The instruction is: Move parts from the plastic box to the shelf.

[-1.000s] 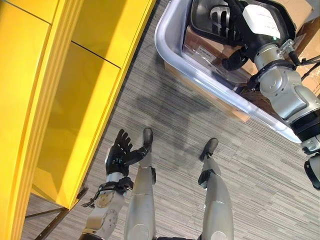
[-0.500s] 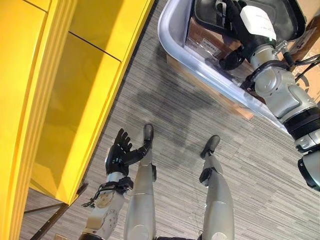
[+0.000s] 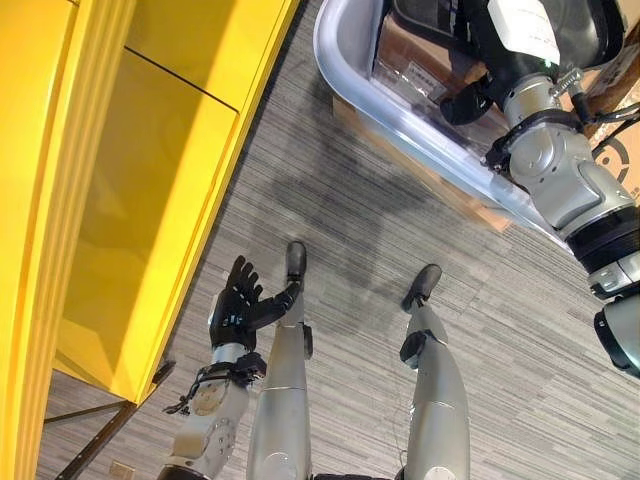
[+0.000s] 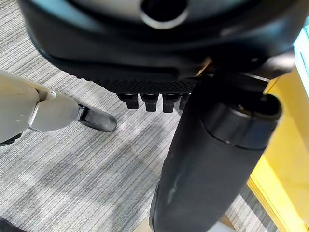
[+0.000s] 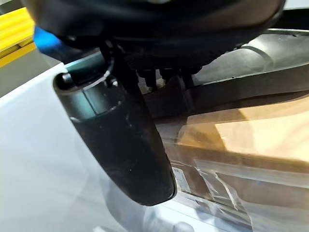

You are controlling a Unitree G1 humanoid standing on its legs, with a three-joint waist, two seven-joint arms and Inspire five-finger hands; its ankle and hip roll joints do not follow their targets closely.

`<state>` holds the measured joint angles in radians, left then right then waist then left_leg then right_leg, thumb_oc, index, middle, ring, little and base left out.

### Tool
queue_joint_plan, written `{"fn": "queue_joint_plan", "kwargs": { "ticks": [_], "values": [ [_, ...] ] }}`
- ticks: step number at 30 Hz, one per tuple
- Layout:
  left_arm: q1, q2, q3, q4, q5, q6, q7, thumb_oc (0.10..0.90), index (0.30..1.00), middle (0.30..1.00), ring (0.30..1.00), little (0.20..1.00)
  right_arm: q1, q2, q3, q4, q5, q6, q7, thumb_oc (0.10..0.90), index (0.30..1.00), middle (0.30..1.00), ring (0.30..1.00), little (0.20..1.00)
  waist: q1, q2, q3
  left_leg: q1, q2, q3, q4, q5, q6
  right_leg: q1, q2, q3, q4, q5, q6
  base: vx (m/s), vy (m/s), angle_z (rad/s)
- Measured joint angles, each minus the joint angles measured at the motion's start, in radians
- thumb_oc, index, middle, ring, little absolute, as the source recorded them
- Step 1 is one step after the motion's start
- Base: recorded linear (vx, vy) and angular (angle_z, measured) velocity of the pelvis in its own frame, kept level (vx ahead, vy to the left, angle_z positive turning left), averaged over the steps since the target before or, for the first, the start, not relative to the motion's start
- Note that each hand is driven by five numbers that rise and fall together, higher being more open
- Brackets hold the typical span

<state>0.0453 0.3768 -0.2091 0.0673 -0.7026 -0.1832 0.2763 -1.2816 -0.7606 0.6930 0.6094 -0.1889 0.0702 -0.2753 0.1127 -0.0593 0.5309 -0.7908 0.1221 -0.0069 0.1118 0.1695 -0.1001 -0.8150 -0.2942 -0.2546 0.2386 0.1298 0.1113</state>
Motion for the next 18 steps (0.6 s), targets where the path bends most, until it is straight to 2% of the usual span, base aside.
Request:
{"fn": "queue_joint_plan", "kwargs": {
  "ticks": [1, 2, 3, 4, 12, 18],
  "values": [
    [0.000, 0.000, -0.002, 0.000, 0.000, 0.000, 0.000, 0.900, 1.000, 1.000, 1.000, 1.000, -0.003, 0.005, 0.000, 0.011, -0.005, -0.002, -0.002, 0.596, 0.575, 0.575, 0.575, 0.575, 0.000, 0.000, 0.000, 0.000, 0.000, 0.000, 0.001, 0.000, 0.000, 0.000, 0.000, 0.000, 0.002, -0.001, -0.001, 0.00, 0.000, 0.00],
    [-0.001, 0.000, -0.003, -0.001, 0.000, 0.000, 0.000, 0.900, 1.000, 1.000, 1.000, 1.000, -0.008, 0.011, 0.000, 0.027, -0.006, -0.006, -0.008, 0.596, 0.575, 0.575, 0.575, 0.575, 0.000, 0.000, 0.000, 0.000, 0.000, 0.000, 0.001, 0.000, 0.000, -0.001, 0.000, 0.000, 0.003, -0.001, -0.002, 0.00, 0.000, 0.00],
    [-0.001, 0.000, -0.003, -0.001, 0.000, 0.000, 0.000, 0.900, 1.000, 1.000, 1.000, 1.000, -0.011, 0.013, 0.000, 0.031, -0.006, -0.006, -0.013, 0.427, 0.338, 0.338, 0.338, 0.338, 0.000, 0.000, 0.000, -0.001, 0.000, 0.000, 0.002, 0.000, 0.000, -0.002, 0.000, 0.000, 0.004, -0.002, -0.002, 0.00, 0.000, 0.00],
    [-0.002, 0.000, -0.003, -0.001, 0.000, -0.001, 0.000, 0.900, 1.000, 1.000, 1.000, 1.000, -0.021, 0.012, -0.001, 0.032, -0.006, -0.004, -0.021, 0.400, 0.300, 0.300, 0.300, 0.300, -0.001, 0.000, 0.000, -0.006, 0.000, 0.000, 0.004, 0.000, 0.000, -0.006, 0.000, 0.000, 0.006, -0.002, -0.003, 0.00, 0.000, 0.00],
    [-0.008, 0.000, 0.001, 0.000, 0.000, -0.012, 0.021, 0.900, 1.000, 1.000, 1.000, 1.000, -0.094, -0.022, -0.007, 0.032, -0.043, -0.001, -0.044, 0.400, 0.300, 0.300, 0.300, 0.300, 0.000, 0.000, 0.000, -0.013, 0.000, -0.001, 0.006, 0.002, -0.001, -0.012, -0.001, 0.000, 0.012, -0.002, -0.004, 0.00, 0.000, 0.00],
    [-0.015, 0.001, 0.000, -0.001, 0.001, -0.013, 0.021, 0.900, 1.000, 1.000, 1.000, 1.000, -0.093, -0.023, -0.012, 0.025, -0.043, -0.008, -0.035, 0.400, 0.300, 0.300, 0.300, 0.300, 0.004, 0.000, 0.000, -0.007, -0.002, -0.001, 0.010, 0.001, -0.001, -0.007, -0.004, 0.000, 0.020, -0.003, -0.004, 0.00, 0.000, 0.00]
  ]
}}
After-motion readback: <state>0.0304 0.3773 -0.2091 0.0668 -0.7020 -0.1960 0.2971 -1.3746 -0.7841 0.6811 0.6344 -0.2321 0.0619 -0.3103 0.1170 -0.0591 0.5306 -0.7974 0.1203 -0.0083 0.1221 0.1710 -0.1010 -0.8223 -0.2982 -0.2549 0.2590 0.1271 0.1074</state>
